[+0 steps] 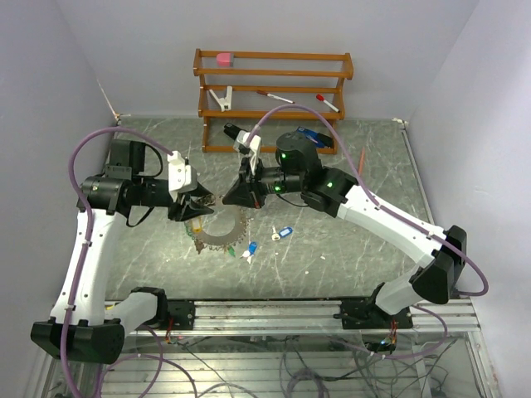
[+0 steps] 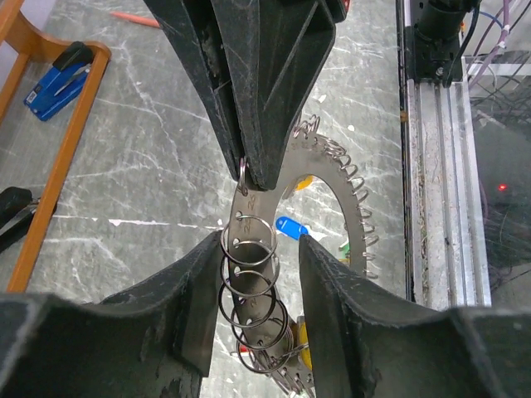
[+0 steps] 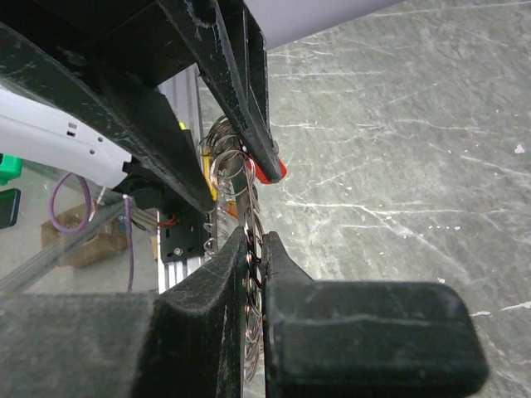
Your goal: Put the keys on the keyring
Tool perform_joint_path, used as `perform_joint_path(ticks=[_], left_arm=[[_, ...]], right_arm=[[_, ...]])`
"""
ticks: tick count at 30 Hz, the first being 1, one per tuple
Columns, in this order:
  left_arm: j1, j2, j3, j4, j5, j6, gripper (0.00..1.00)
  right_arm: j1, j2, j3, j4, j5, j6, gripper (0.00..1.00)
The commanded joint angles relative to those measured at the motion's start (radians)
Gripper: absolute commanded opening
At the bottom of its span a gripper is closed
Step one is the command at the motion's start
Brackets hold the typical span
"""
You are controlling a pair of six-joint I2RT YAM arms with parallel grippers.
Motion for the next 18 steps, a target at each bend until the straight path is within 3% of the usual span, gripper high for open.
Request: perform_joint_path(ticks=[1, 18], left_arm=[[-0.009, -0.014, -0.014, 0.021, -0.007, 0.018, 0.48], [-0.009, -0.016, 0.020, 0.034, 0.023, -0.017, 0.11]], right_arm=[[0.004, -0.008, 0.051, 0.037, -0.024, 0.026, 0.00], [0.003, -0.003, 0.042, 0.052, -0.034, 0.053, 0.00]])
